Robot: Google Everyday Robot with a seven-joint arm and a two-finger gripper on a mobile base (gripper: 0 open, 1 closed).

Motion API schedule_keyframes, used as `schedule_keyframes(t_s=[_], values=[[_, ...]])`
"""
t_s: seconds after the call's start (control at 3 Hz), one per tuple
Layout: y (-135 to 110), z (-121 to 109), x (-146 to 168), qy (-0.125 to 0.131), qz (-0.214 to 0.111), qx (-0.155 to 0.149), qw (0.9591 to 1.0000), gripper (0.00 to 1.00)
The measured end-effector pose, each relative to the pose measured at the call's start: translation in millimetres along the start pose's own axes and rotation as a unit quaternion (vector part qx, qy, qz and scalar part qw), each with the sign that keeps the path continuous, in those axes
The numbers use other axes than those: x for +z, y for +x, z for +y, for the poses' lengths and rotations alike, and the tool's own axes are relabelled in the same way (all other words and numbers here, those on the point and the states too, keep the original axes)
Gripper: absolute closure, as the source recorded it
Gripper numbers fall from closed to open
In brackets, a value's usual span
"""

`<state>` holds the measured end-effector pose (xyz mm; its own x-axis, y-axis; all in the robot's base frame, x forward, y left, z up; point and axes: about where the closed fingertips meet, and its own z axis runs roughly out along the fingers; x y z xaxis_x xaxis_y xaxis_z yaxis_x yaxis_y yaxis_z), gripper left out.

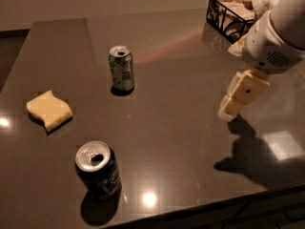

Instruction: Move green can near pepsi can

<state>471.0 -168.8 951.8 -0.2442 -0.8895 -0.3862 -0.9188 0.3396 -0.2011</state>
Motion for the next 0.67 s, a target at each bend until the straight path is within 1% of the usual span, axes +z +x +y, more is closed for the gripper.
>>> schedule_keyframes(t_s=[0.33,0.67], values=[[-22,-5,7,-0.010,-0.015,-0.005,0.9998,0.00],[-65,-11,32,-0.032,-0.056,-0.016,0.9978,0.00]])
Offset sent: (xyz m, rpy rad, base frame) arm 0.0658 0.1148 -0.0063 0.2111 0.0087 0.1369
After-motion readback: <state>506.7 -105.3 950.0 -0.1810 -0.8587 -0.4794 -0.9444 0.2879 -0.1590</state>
